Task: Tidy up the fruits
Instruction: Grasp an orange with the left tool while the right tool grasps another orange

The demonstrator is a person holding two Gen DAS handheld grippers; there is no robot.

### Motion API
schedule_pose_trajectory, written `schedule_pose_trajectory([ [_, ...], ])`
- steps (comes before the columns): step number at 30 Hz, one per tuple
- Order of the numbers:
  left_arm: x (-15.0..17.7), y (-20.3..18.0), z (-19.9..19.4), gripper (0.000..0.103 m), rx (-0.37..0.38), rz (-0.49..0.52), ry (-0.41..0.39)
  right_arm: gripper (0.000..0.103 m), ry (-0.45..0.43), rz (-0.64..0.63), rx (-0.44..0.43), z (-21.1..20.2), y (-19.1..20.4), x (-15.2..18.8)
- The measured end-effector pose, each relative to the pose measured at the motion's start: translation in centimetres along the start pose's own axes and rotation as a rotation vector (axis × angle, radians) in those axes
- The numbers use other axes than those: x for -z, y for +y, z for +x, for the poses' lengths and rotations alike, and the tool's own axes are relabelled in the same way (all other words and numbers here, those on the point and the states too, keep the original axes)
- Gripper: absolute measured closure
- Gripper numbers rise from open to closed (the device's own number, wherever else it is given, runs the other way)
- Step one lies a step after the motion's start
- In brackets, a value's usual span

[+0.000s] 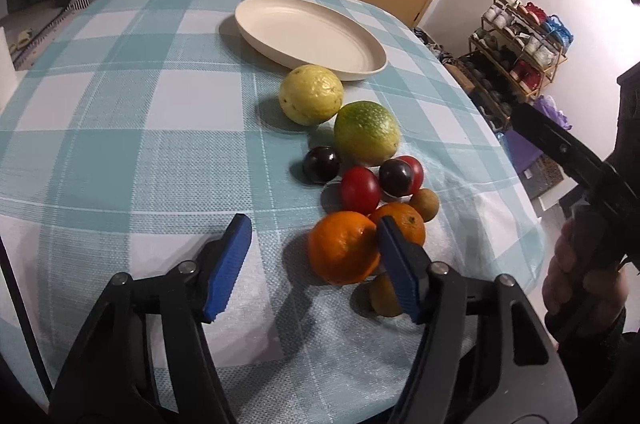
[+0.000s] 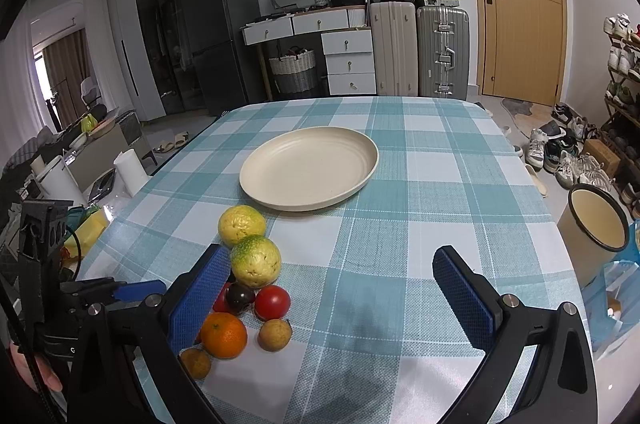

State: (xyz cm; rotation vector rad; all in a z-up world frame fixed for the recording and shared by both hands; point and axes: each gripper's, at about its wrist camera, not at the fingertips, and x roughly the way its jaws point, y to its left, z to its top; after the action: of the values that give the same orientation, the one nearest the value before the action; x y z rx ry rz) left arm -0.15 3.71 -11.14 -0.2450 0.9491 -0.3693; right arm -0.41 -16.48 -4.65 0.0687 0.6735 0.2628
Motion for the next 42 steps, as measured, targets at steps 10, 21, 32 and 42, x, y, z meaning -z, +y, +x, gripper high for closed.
schedule_pose_trajectory([
  [10, 0.3, -0.8, 0.5, 0.07, 0.083, 0.011, 0.027, 0.0, 0.004, 0.011, -0.004, 0.0, 0.0, 0.1],
  [21, 0.4, -1.1, 0.3, 0.073, 0.081, 0.004, 0.031, 0.0, 0.006, 0.013, -0.003, 0.2, -0.3, 0.1],
  [32, -0.2, -0.1, -0.7, 0.073, 0.076, -0.017, 0.014, 0.0, 0.026, 0.019, -0.042, 0.7, -0.1, 0.5],
  [42, -1.4, 1.4, -2.8, 0.073, 0.061, -0.04, -0.039, 0.0, 0.15, 0.099, -0.24, 2.0, 0.5, 3.0],
])
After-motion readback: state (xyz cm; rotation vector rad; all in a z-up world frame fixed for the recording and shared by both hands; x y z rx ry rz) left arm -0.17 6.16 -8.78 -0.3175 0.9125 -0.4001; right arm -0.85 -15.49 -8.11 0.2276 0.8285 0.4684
